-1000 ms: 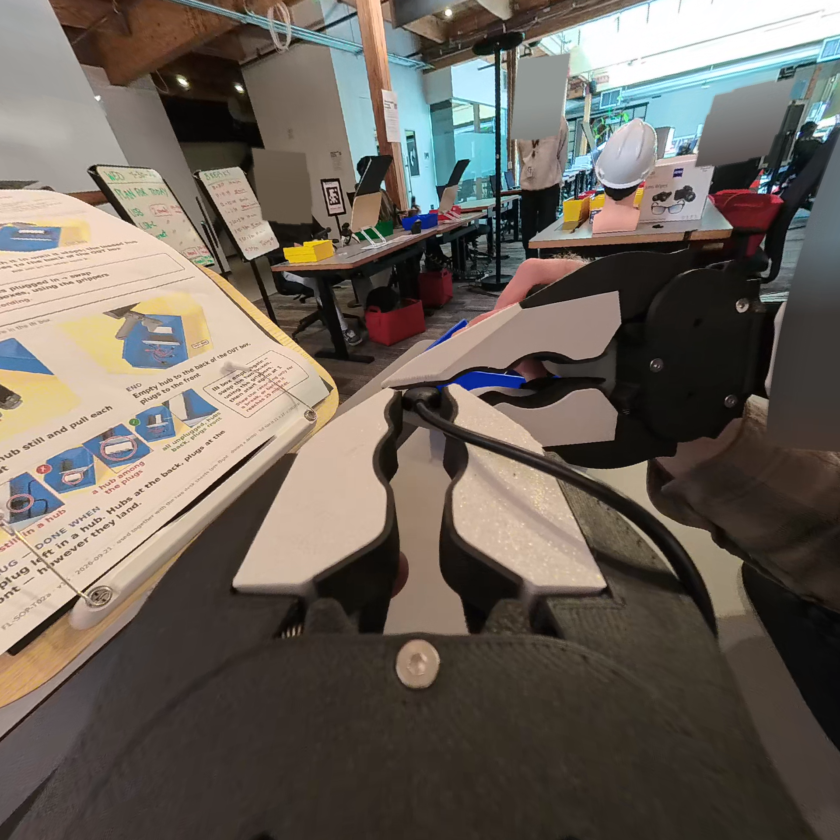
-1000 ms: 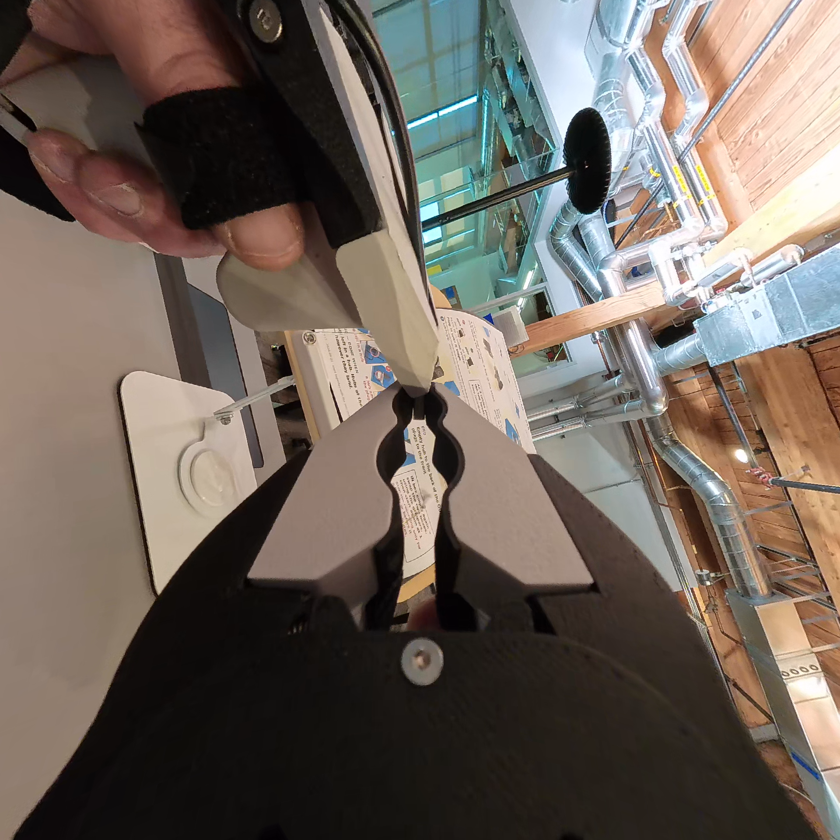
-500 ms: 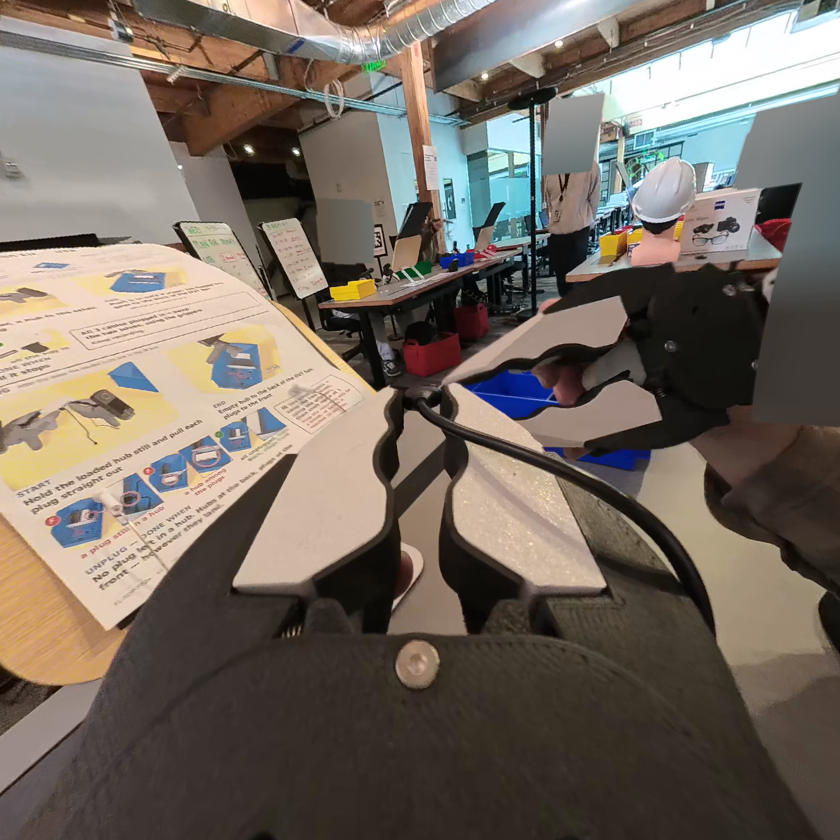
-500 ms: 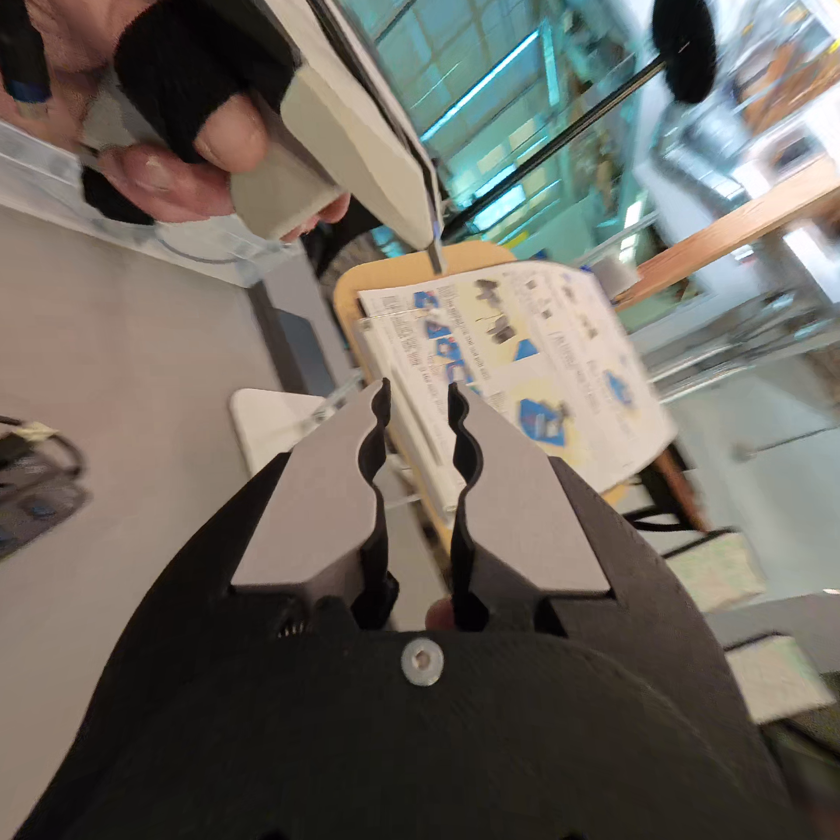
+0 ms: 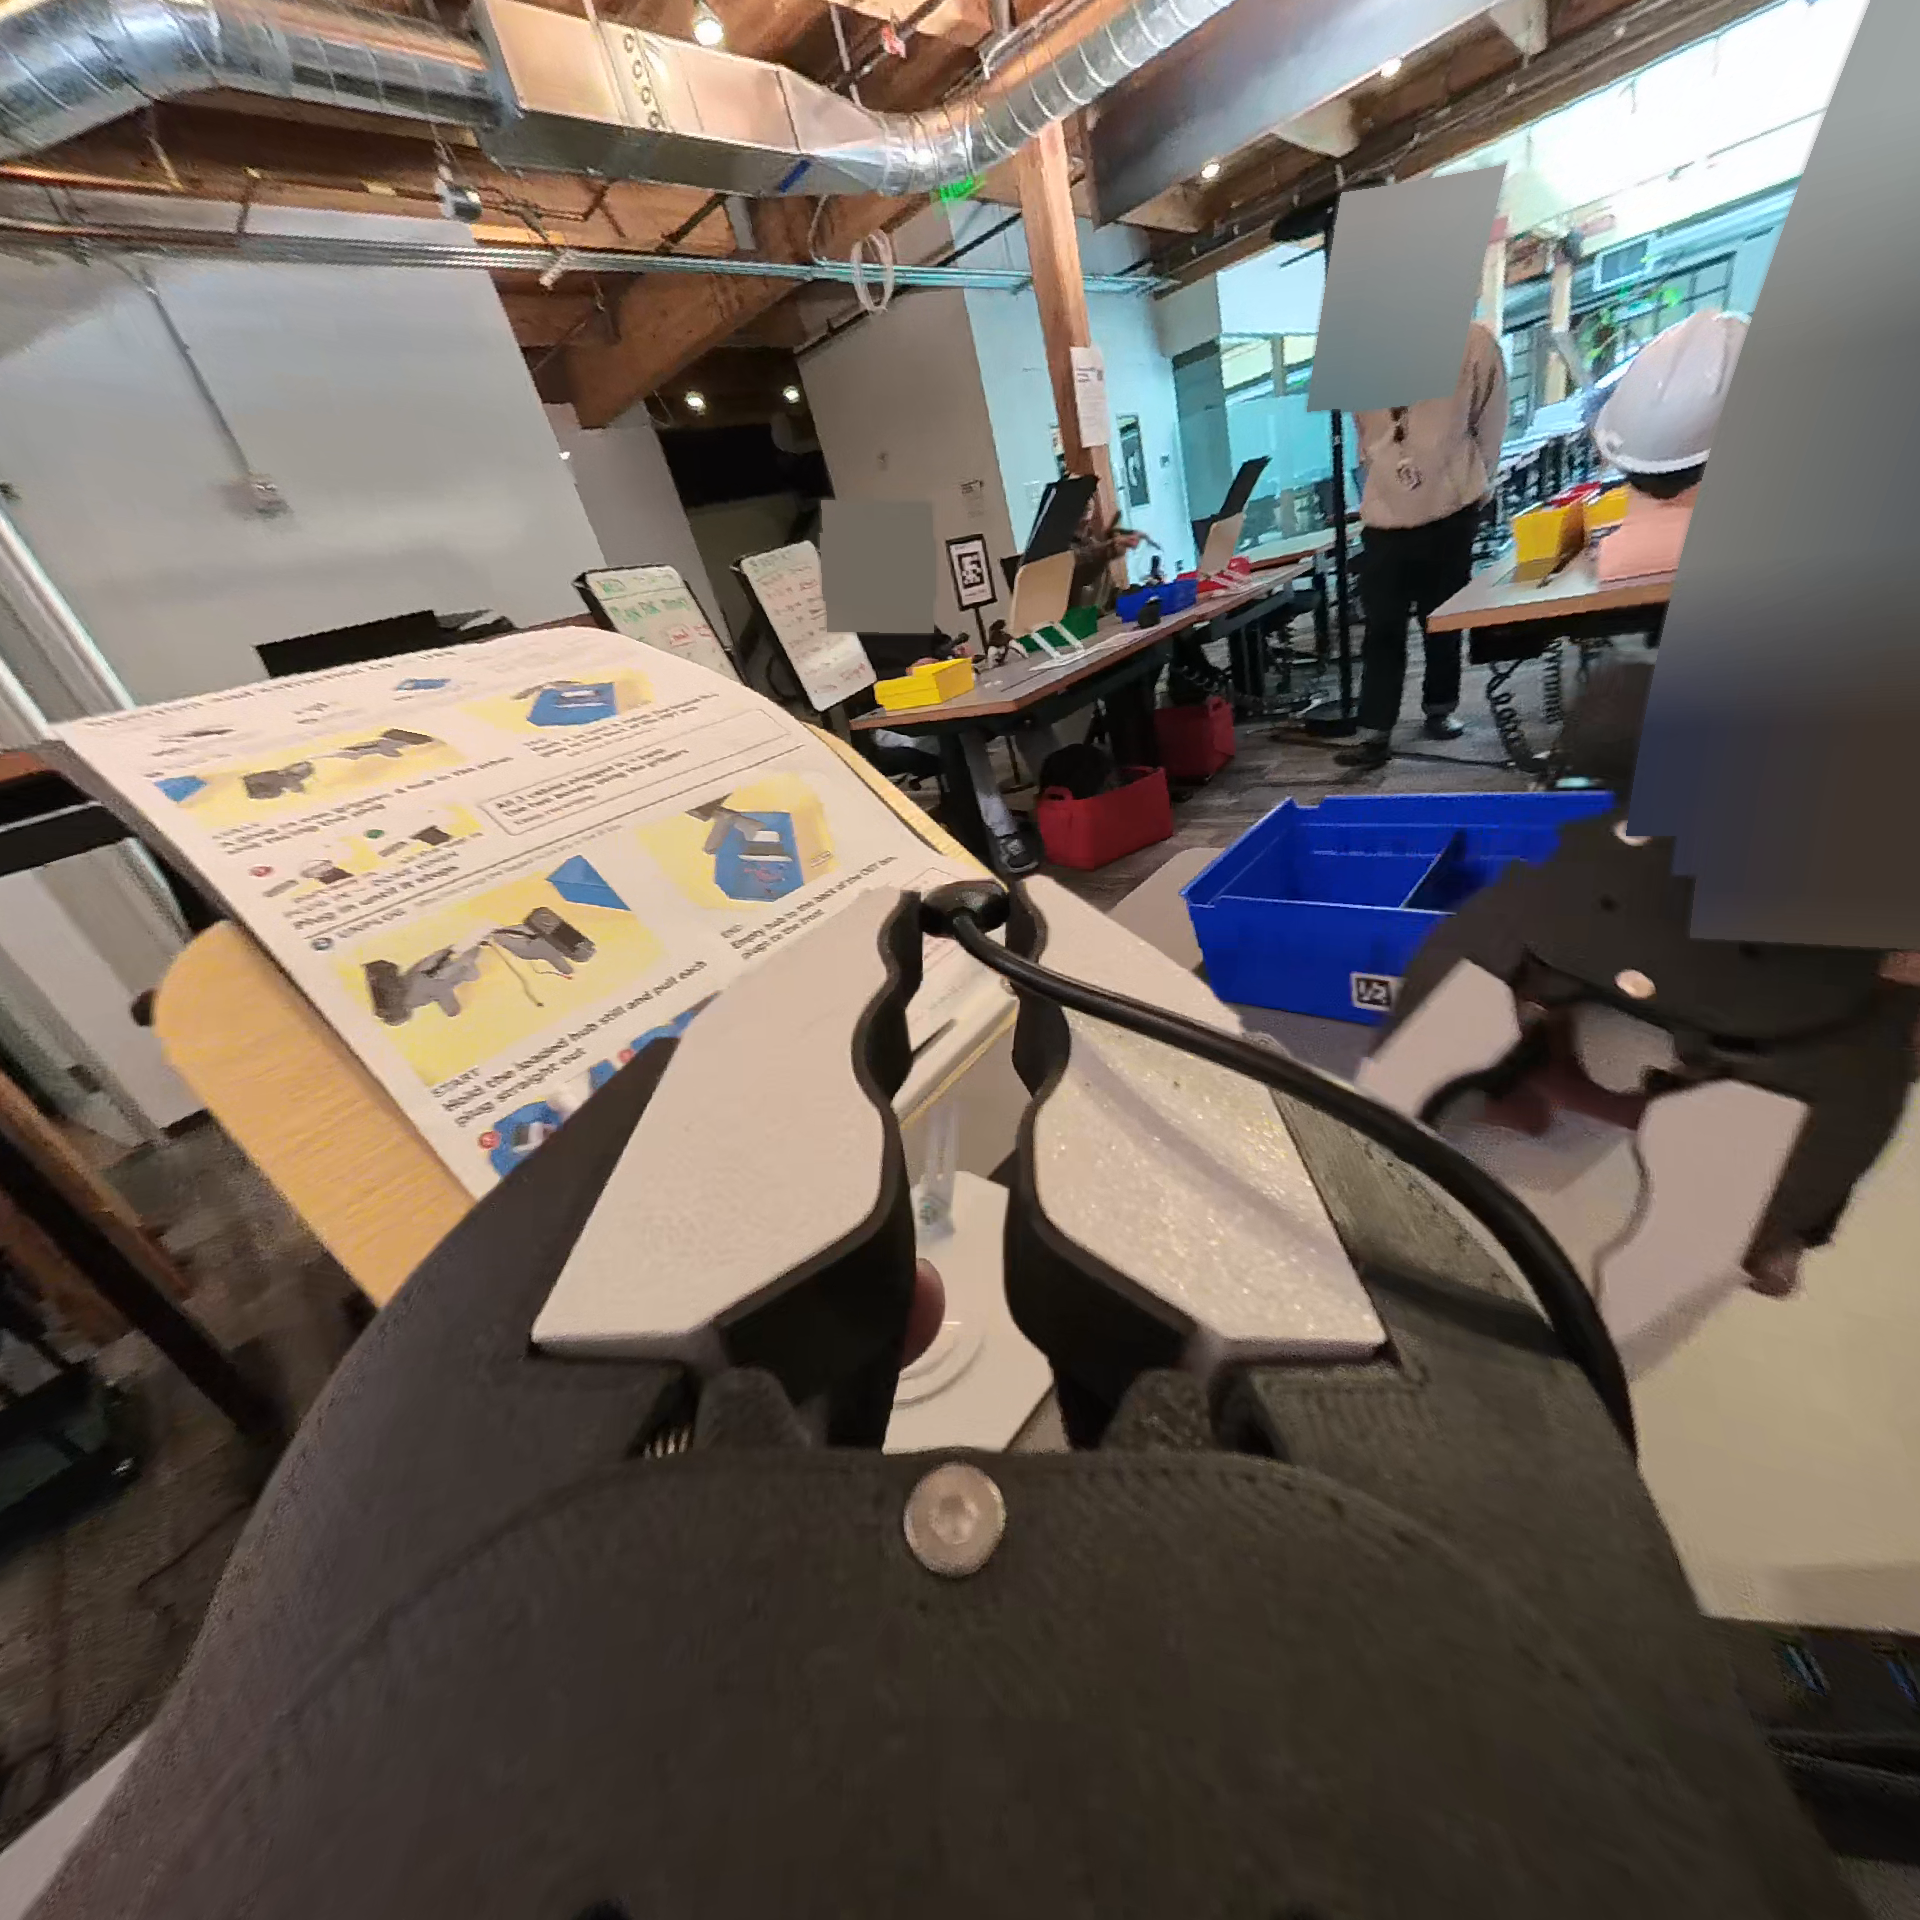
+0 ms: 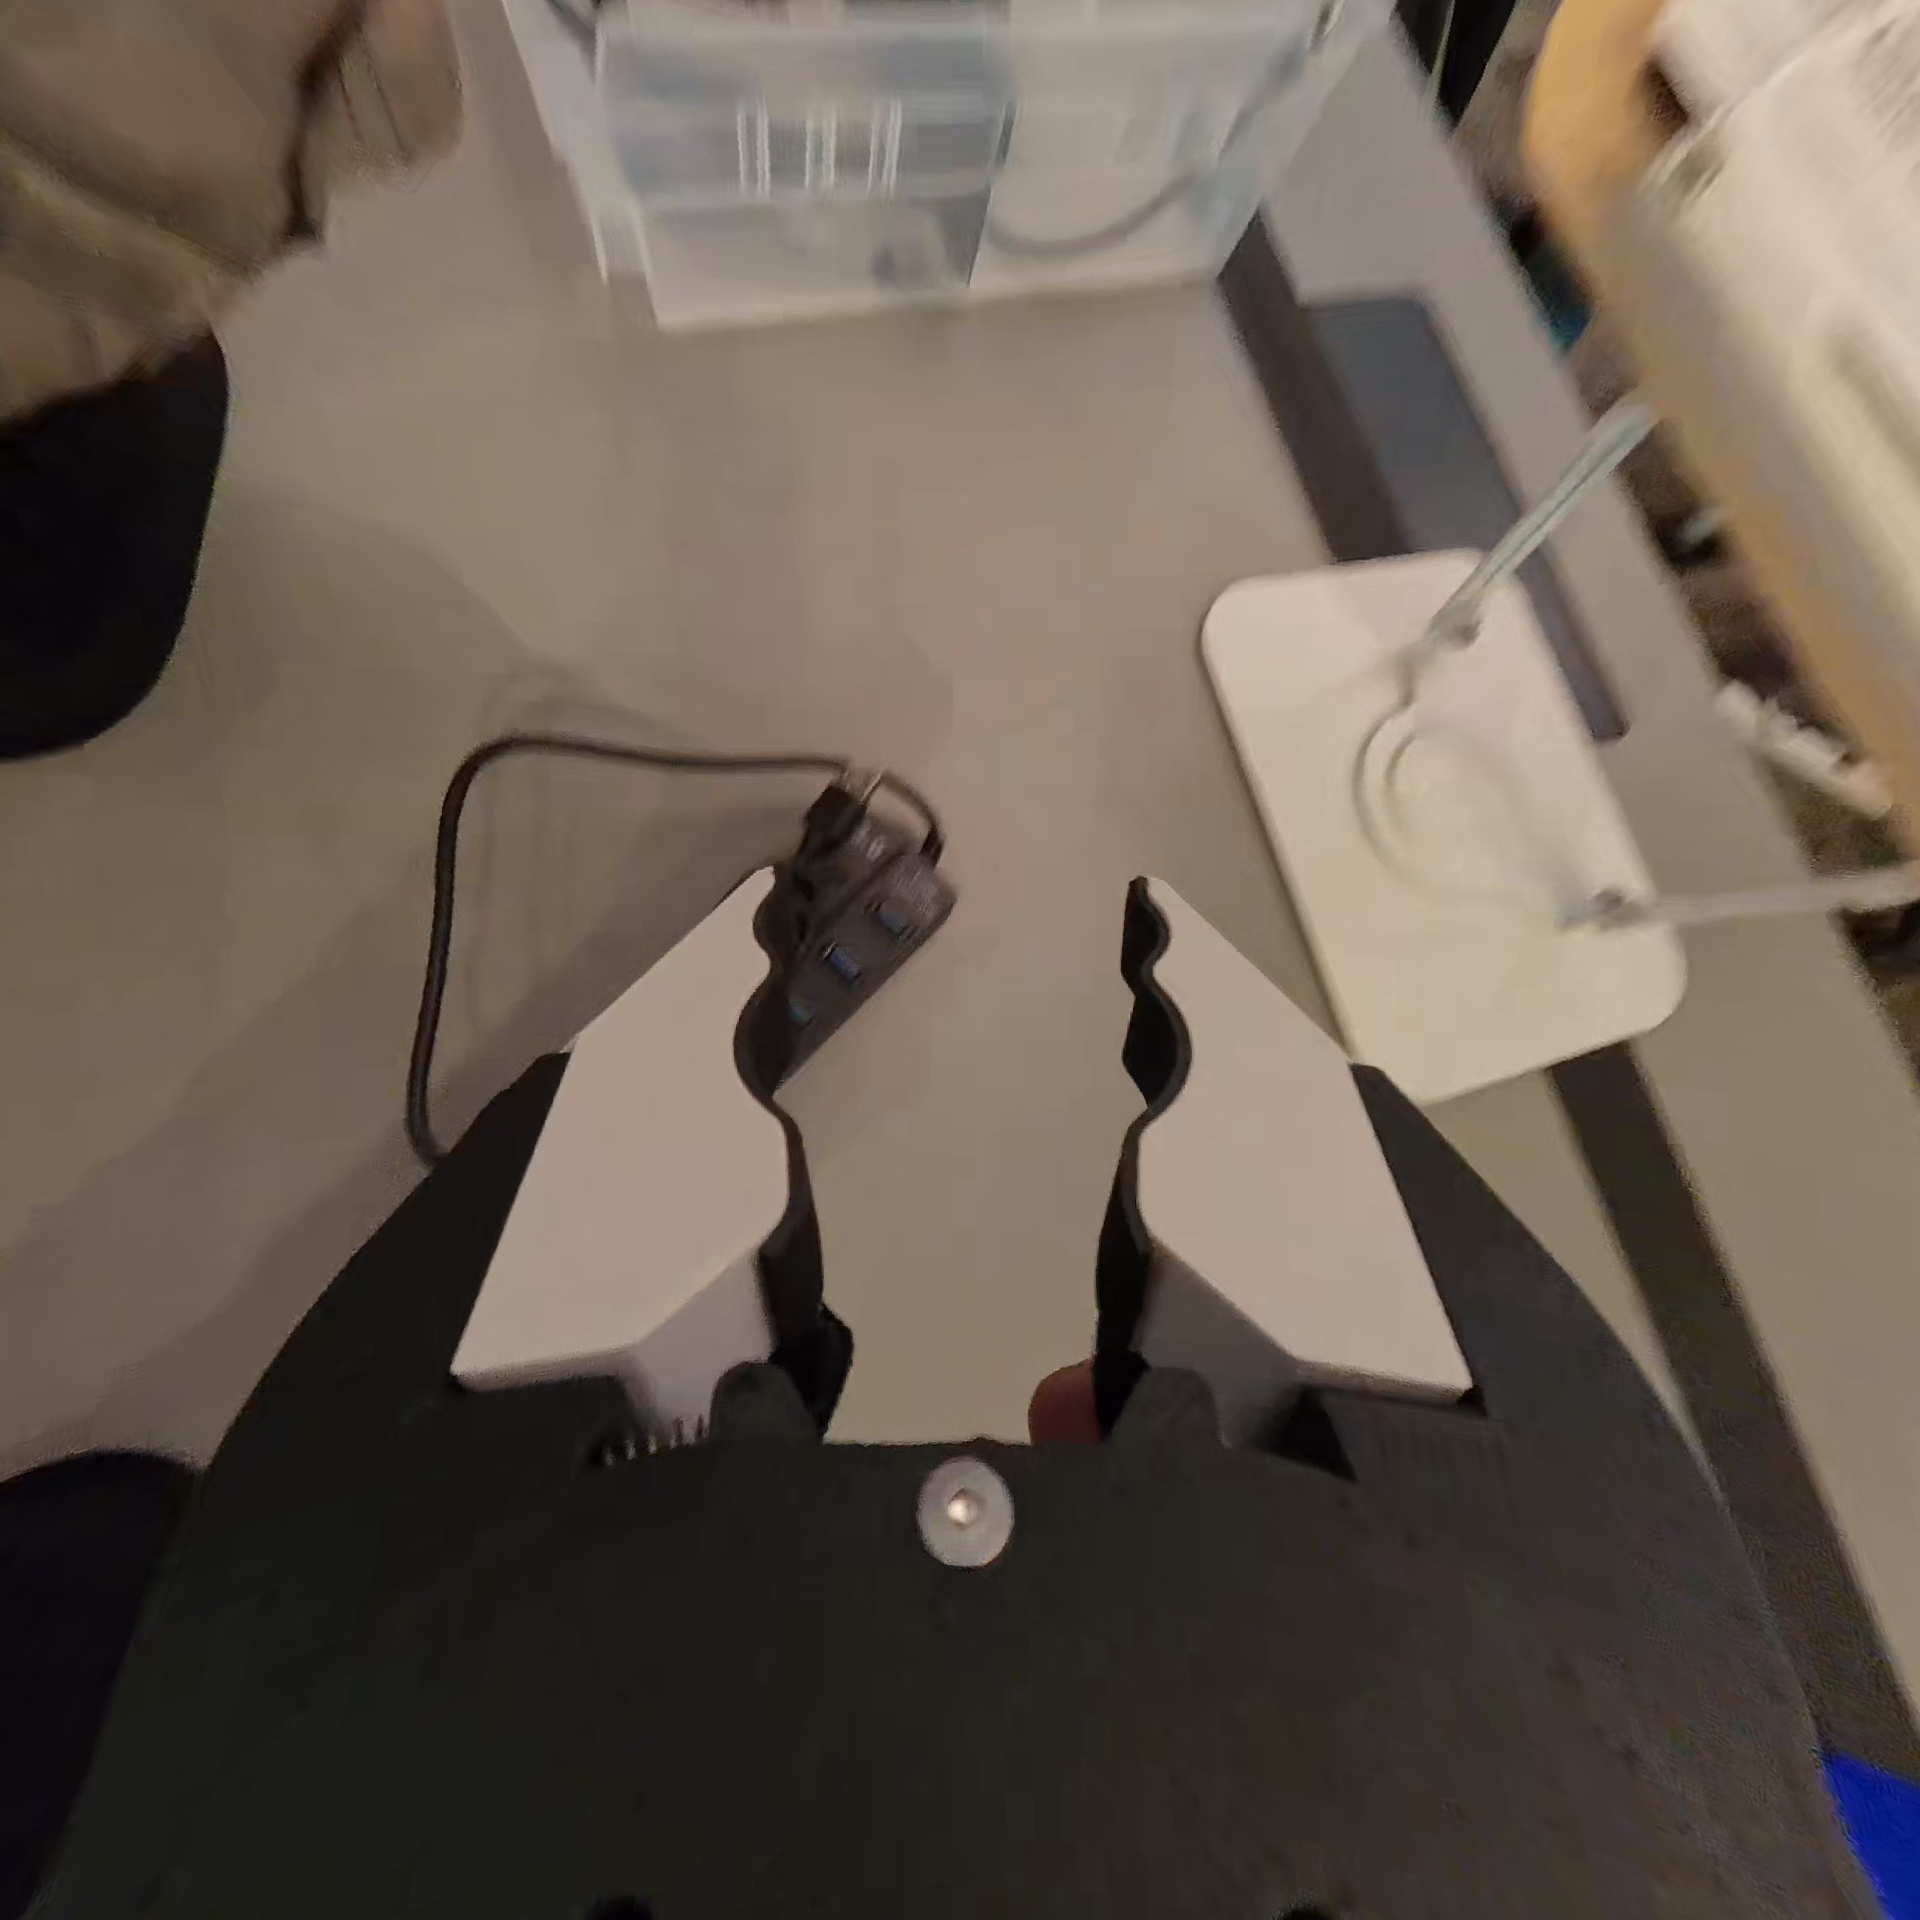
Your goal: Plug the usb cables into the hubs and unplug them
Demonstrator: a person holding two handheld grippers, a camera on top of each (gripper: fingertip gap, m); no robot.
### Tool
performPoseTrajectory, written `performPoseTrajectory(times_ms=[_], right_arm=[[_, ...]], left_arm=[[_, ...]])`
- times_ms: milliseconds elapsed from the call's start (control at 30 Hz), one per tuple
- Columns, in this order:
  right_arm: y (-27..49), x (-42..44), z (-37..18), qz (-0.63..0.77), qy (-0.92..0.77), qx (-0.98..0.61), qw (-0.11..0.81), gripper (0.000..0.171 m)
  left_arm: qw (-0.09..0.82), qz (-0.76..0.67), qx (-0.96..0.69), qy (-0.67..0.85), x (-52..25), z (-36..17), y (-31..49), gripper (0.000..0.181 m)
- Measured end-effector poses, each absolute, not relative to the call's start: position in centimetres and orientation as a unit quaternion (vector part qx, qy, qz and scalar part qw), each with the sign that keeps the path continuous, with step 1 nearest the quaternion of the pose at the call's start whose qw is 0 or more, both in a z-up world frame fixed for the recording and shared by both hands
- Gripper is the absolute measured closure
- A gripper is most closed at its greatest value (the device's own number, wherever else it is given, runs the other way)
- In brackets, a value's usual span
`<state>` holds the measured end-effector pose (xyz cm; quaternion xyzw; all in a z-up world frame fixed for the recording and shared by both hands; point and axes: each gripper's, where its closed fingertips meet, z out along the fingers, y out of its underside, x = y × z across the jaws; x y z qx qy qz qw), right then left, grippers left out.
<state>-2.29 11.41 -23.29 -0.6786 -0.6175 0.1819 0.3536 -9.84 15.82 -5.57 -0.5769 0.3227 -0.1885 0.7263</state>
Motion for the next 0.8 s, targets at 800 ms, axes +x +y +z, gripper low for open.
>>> performPoseTrajectory(times_ms=[800], right_arm=[[-5.5, -5.7, -34.5, 0.287, -0.582, -0.730, 0.214, 0.133]], left_arm=[[0.748, -0.189, -0.545, 0.327, -10.6, -3.0, 13.5, 0.166]])
